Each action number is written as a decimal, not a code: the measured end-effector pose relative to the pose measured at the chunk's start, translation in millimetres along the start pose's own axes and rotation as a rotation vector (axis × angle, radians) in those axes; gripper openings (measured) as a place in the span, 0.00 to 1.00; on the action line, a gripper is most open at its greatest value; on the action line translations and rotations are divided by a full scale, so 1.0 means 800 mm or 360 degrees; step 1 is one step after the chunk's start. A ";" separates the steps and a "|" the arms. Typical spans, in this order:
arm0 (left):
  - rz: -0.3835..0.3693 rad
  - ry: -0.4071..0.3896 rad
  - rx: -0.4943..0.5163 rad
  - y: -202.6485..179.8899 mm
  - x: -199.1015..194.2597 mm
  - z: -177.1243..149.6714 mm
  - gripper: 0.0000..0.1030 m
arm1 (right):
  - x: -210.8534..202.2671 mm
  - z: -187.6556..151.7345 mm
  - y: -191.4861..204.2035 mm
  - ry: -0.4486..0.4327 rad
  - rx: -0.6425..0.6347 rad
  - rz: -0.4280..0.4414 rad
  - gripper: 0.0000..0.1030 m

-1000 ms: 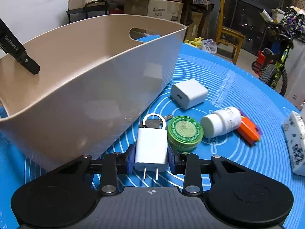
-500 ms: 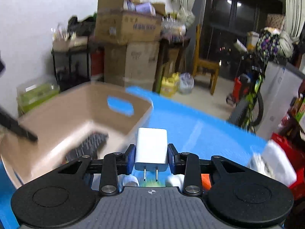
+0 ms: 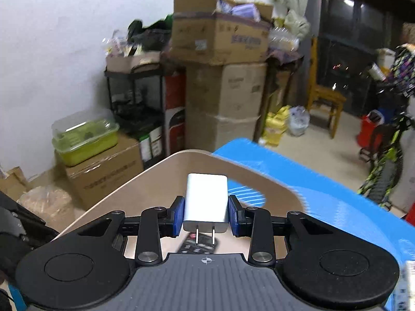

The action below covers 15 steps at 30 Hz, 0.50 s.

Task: Organize rigid objects
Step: 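Carry the white charger into the bin beside the remote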

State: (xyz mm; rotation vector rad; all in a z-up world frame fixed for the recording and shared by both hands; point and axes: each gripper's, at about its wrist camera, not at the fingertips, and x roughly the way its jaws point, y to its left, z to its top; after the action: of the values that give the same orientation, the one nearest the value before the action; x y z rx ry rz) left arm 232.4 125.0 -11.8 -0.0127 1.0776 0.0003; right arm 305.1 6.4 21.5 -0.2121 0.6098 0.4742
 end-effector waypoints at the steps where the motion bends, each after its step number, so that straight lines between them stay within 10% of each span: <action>1: -0.0001 0.0000 0.0000 0.000 0.000 0.000 0.04 | 0.011 -0.001 0.005 0.0028 -0.0008 0.0010 0.41; 15: -0.0022 0.0001 -0.0011 0.002 0.000 0.000 0.04 | 0.097 -0.020 0.042 0.0326 -0.0014 0.0081 0.41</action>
State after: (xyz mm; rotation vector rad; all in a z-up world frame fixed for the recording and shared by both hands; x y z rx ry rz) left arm 232.8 126.7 -12.0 -0.0265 1.0780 -0.0082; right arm 336.1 58.9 -39.1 -0.2558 0.8150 0.5081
